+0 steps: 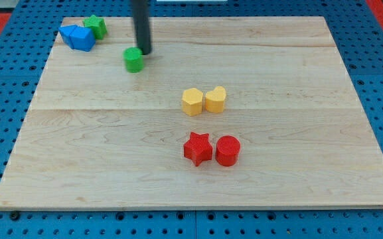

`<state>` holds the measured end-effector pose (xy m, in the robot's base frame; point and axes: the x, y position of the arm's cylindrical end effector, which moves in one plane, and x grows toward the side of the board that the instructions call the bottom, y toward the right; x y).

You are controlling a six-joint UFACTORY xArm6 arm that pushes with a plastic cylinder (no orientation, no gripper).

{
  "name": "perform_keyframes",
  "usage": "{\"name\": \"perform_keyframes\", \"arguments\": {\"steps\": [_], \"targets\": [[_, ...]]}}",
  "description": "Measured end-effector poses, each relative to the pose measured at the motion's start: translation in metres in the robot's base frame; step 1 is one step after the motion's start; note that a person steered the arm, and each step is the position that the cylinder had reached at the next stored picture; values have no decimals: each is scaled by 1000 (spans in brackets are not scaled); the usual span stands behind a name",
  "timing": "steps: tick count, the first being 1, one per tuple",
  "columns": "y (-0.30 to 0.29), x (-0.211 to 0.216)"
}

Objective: Push green circle right to the blue cube

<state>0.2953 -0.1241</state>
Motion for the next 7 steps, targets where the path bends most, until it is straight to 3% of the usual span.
{"name": "perform_keyframes", "arguments": {"steps": [1,2,4,5,6,7], "targets": [[75,11],[16,39],[-18,65],[-52,61],[-53,21],[-47,21]]}}
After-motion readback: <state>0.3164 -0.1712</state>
